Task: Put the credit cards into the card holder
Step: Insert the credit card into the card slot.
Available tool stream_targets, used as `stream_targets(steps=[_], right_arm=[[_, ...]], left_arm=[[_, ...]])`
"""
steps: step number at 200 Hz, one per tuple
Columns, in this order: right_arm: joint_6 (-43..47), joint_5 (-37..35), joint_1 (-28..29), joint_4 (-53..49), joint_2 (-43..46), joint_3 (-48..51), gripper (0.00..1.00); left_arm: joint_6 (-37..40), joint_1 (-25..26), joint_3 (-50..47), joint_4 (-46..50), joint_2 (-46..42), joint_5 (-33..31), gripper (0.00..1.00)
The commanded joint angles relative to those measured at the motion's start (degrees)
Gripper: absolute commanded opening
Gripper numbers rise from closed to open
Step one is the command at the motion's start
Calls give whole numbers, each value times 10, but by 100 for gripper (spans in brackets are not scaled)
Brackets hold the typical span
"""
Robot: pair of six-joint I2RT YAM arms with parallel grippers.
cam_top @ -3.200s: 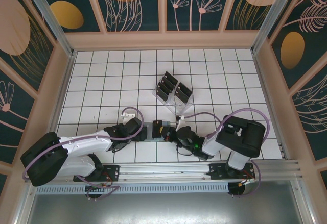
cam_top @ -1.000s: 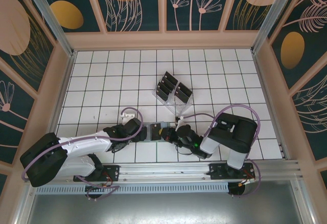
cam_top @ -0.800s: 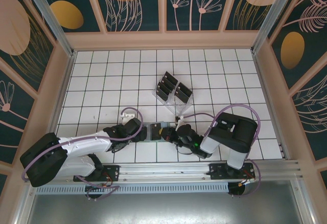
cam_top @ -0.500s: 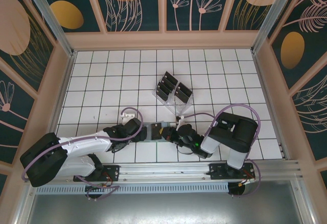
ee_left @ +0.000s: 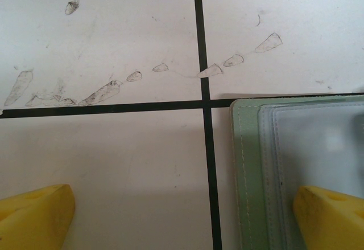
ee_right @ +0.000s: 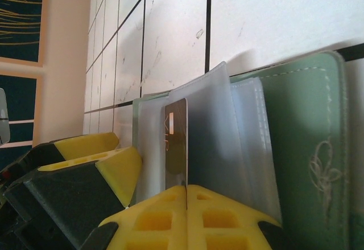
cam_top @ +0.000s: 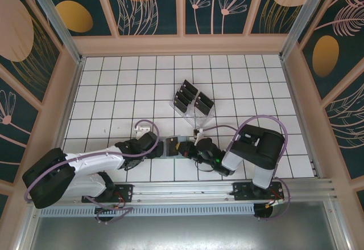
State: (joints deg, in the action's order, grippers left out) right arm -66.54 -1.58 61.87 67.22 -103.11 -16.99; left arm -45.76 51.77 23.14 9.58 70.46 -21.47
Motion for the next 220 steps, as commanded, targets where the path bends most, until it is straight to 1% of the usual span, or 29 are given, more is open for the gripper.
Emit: stream_targets(steps=[1, 58, 81, 91, 122, 134, 160, 177, 195, 220], right_arm=[[9, 2, 4, -23, -20, -5, 0], [11, 4, 7, -46, -15, -16, 0], [25, 4, 5, -103, 19, -27, 19], [35, 5, 4, -142, 38, -37, 26], [73, 3, -6, -275, 103, -70, 37], [91, -1, -12, -323, 126, -83, 40], [124, -15, -23, -417, 167, -112, 40], [144, -22, -26, -473, 178, -138, 39], [160, -23, -26, -516, 172, -168, 37], [173, -11, -25, -547, 145, -202, 35]], left_arm=[[-1, 5, -13, 10, 6, 8, 99], [-3, 5, -13, 9, 0, 9, 99], [-6, 5, -8, 9, -11, 10, 98], [-9, 5, -6, 9, -17, 10, 98], [-13, 5, 10, 31, -41, -7, 99], [-13, 4, 18, 47, -52, -20, 98], [-14, 5, 34, 83, -67, -47, 98], [-15, 5, 42, 102, -65, -60, 99], [-24, 5, 44, 116, -60, -69, 98], [-43, 5, 38, 130, -61, -76, 99]])
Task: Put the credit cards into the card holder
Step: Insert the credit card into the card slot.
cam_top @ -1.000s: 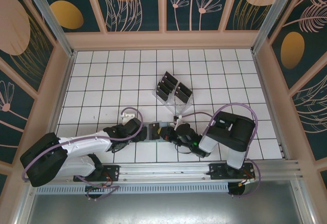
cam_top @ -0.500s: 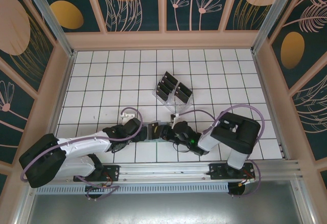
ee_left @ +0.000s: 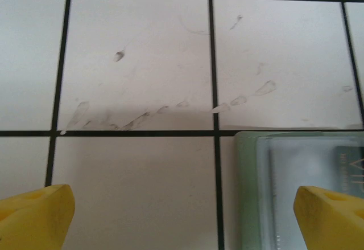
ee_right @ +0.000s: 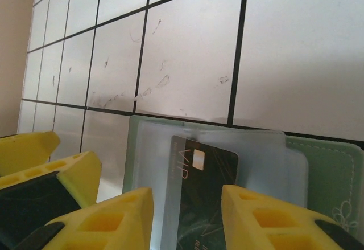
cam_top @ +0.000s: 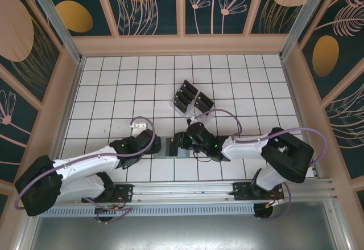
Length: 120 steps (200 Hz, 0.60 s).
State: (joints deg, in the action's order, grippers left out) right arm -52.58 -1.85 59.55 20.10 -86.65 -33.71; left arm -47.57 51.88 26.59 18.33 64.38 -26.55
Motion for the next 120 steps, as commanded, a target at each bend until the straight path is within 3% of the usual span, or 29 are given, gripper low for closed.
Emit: stream_targets(steps=[1, 55, 120], right_arm=[[33, -8, -2, -76, -21, -36, 35], [30, -9, 0, -117, -69, -72, 30], [32, -25, 8, -128, -39, -73, 30]], left_arm=[[-25, 4, 3, 43, 0, -25, 99], [-37, 4, -14, 50, -16, -20, 98], [-27, 3, -23, 14, 11, 3, 98]])
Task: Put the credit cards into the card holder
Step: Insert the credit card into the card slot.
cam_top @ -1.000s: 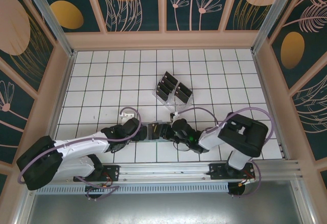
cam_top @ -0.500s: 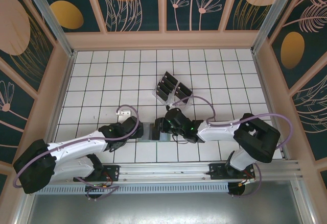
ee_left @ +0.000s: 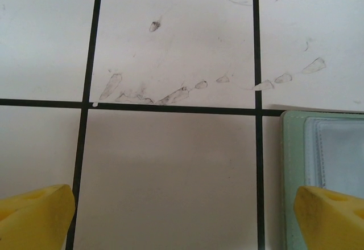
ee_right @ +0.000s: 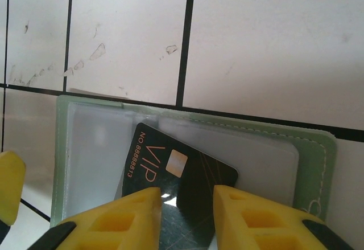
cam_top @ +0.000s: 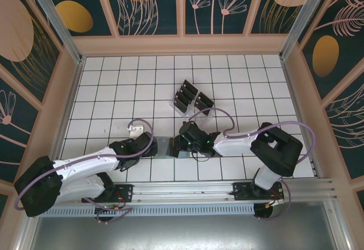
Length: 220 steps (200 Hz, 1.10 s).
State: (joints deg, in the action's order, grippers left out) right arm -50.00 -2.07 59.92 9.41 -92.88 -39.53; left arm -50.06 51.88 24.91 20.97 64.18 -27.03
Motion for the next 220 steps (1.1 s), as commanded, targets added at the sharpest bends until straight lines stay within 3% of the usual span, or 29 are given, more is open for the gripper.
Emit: stream_targets(steps=[1, 58, 120, 220], right_arm=[[6, -24, 5, -21, 24, -15, 30], [-8, -33, 9, -40, 58, -8, 29], [-27, -26, 9, -38, 48, 7, 24], [-36, -19, 9, -34, 15, 10, 25]], left_arm=[[-2, 4, -6, -13, 13, 8, 98], [-1, 3, -15, -31, 23, 15, 98], [-1, 3, -20, -37, 24, 18, 99], [2, 4, -21, -43, 26, 21, 98]])
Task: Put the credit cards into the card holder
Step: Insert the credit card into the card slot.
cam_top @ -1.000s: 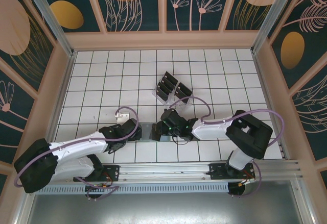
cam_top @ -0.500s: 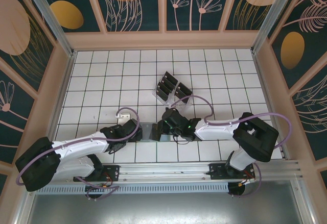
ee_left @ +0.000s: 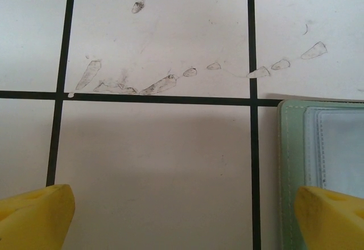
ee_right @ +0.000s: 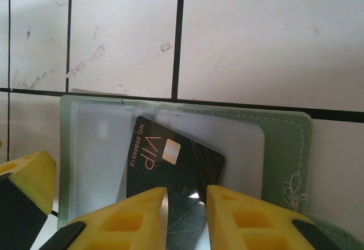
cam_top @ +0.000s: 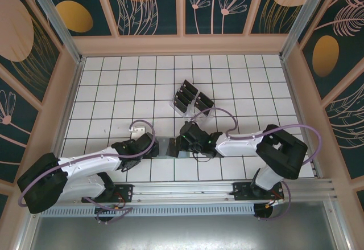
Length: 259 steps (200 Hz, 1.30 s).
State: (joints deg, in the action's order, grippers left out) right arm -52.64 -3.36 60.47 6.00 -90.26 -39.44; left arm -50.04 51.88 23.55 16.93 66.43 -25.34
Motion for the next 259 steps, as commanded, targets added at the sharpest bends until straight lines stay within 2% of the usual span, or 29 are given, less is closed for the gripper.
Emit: stream_targets(steps=[1, 144, 173, 206, 259], right_arm=[[-10, -6, 4, 0, -11, 9, 25], [7, 12, -3, 8, -49, -23, 24], [13, 16, -6, 6, -60, -32, 21], [21, 21, -8, 0, -65, -36, 13], [29, 22, -14, -4, -57, -39, 11]], left_arm=[[2, 4, -8, -3, 3, 4, 99], [6, 4, -12, -21, 14, 11, 99], [8, 5, -12, -23, 16, 12, 99], [8, 3, -11, -24, 17, 13, 99], [8, 4, -11, -25, 16, 15, 98]])
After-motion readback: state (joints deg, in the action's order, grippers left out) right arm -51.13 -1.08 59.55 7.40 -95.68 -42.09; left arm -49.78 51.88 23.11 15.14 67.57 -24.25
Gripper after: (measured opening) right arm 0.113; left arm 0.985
